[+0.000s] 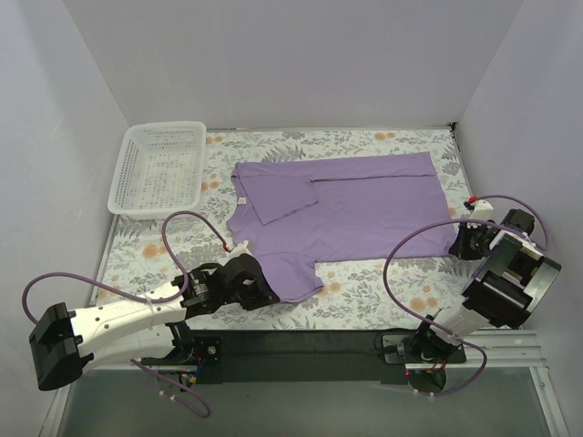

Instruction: Fold and stack the t-shirts

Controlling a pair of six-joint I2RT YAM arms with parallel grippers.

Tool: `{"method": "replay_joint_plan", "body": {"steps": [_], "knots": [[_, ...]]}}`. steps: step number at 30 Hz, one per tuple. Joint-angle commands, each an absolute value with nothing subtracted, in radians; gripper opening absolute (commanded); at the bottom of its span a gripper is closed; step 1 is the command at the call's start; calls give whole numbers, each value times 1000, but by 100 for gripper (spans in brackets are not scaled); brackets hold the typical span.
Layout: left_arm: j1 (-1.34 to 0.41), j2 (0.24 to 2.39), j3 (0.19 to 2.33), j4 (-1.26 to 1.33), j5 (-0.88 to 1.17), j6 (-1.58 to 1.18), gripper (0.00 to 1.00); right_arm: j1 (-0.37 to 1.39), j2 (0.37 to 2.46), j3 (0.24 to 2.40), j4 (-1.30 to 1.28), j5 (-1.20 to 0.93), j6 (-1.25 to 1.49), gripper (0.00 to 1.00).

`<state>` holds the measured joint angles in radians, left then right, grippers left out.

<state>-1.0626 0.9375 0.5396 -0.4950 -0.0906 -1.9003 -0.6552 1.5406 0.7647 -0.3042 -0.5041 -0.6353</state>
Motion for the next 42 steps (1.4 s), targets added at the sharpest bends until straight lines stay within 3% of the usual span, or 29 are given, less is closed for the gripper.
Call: {"method": "replay_joint_plan", "body": {"steps": [1,12,42], "knots": [[-1065,902,574,-526,-121,-1902,0,-660,1476,764,-362,-606,-667,1],[-1065,861,592,-540,-178,-1875,0,-660,1378,793,-429,-716,-690,1],[-1011,882,624,-488,-206,-1781,0,-660,1447,888,-465,-804,-621,1]]}}
